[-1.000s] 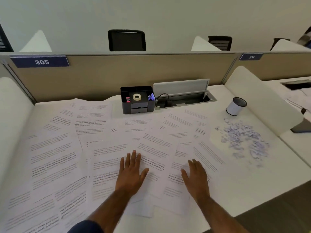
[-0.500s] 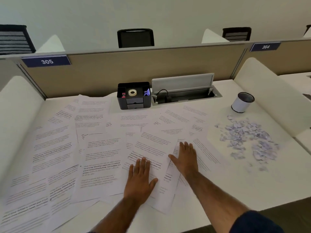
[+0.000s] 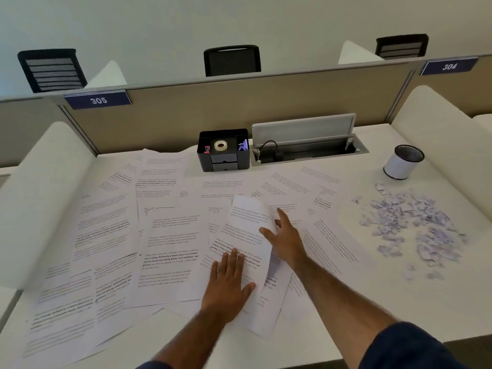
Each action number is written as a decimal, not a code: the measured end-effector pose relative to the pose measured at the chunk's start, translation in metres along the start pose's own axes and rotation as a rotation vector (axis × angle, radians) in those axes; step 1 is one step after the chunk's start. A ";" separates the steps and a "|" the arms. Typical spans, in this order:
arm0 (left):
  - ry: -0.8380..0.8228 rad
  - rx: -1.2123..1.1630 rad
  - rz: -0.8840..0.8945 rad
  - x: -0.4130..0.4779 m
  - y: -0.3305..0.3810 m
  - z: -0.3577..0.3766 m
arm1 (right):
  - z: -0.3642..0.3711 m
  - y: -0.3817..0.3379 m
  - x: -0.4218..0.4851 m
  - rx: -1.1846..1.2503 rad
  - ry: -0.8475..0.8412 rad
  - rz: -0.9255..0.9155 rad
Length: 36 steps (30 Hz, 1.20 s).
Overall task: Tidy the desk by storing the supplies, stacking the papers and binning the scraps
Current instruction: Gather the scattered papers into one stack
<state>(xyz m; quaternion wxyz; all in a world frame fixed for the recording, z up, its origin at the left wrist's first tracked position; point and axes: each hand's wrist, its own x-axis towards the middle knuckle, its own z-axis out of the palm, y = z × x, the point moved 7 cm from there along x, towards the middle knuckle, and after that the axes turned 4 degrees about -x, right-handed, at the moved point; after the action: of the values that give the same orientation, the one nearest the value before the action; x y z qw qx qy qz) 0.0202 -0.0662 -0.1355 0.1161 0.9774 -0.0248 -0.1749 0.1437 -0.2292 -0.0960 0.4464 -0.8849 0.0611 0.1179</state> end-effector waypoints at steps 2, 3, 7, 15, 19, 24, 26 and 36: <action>0.009 -0.007 0.000 0.000 0.000 0.000 | -0.004 0.000 -0.005 0.273 0.072 0.074; 0.013 -0.009 0.005 0.000 0.000 0.000 | -0.003 0.003 -0.006 0.375 0.081 0.121; 0.071 -0.006 0.045 0.001 -0.002 -0.007 | 0.008 0.021 -0.008 0.421 0.028 0.231; 0.108 -0.056 0.073 0.014 -0.024 -0.013 | -0.011 0.038 -0.051 -0.168 0.068 0.088; 0.081 -0.074 0.088 0.017 -0.022 -0.003 | -0.016 0.041 -0.056 -0.629 0.188 -0.087; 0.088 -0.094 0.083 0.015 -0.020 -0.005 | -0.006 0.059 -0.051 -0.722 0.042 -0.010; 0.080 -0.074 0.078 0.015 -0.020 -0.005 | -0.001 0.058 -0.053 -0.682 0.047 -0.026; 0.093 -0.082 0.070 0.015 -0.019 -0.005 | 0.002 0.056 -0.070 0.564 0.233 0.309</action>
<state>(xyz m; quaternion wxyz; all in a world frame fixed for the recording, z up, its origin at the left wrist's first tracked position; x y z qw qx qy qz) 0.0360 -0.0479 -0.1409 0.1630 0.9775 -0.0461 -0.1258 0.0638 -0.2606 -0.1224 0.6404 -0.7145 0.2750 0.0608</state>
